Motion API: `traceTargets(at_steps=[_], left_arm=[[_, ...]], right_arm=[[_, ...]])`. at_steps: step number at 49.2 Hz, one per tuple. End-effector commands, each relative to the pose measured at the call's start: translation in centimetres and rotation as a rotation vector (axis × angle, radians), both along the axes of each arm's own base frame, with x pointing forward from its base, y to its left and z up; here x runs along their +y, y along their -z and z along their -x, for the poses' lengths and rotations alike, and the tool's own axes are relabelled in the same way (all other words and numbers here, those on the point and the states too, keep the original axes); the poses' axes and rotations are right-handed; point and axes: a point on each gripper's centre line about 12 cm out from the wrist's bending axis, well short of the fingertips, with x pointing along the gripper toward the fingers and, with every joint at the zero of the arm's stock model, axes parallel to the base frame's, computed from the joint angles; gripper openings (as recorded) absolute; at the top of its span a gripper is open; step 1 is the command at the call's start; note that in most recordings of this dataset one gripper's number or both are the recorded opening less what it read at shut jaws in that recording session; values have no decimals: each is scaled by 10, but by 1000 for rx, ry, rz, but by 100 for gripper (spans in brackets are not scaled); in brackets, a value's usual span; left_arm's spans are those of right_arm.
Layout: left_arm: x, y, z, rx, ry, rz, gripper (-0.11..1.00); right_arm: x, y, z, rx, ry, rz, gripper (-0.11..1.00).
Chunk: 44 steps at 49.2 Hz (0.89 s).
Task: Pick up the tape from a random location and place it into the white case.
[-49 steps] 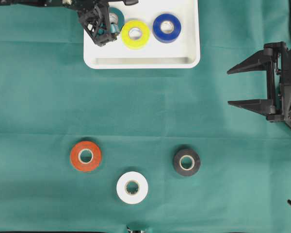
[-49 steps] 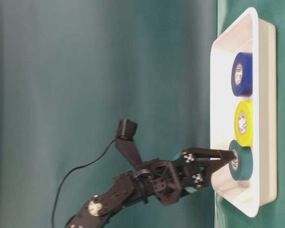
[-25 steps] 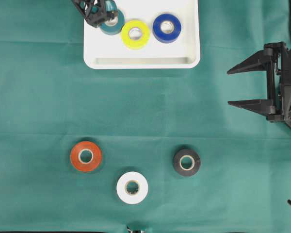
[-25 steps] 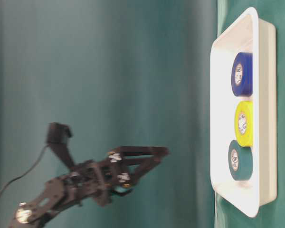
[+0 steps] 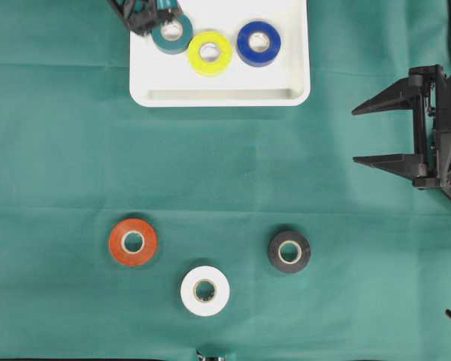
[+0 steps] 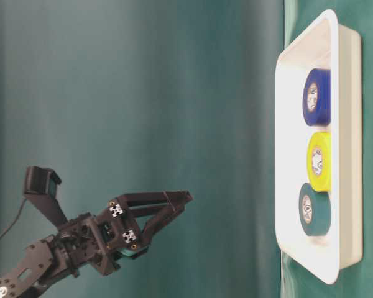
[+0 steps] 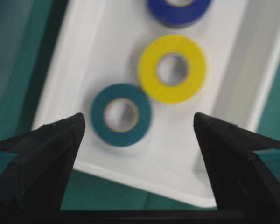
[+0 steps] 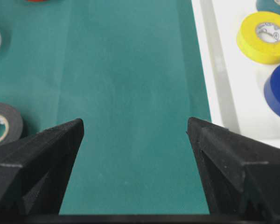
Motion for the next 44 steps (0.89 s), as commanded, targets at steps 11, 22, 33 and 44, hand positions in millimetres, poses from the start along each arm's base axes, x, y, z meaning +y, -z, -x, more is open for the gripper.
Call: traceTargets(at_steps=[11, 22, 33, 44], left_arm=[[-73, -16, -20, -59, 180, -13, 95], [-124, -16, -29, -81, 289, 4, 95], [-149, -16, -33, -105, 325, 23, 95], [-149, -20, -25, -114, 324, 21, 95]], right_arm=[[0, -8, -4, -24, 0, -1, 87], [0, -8, -4, -24, 0, -1, 87], [0, -8, -4, -24, -2, -1, 87], [0, -9, -4, -25, 4, -9, 87]])
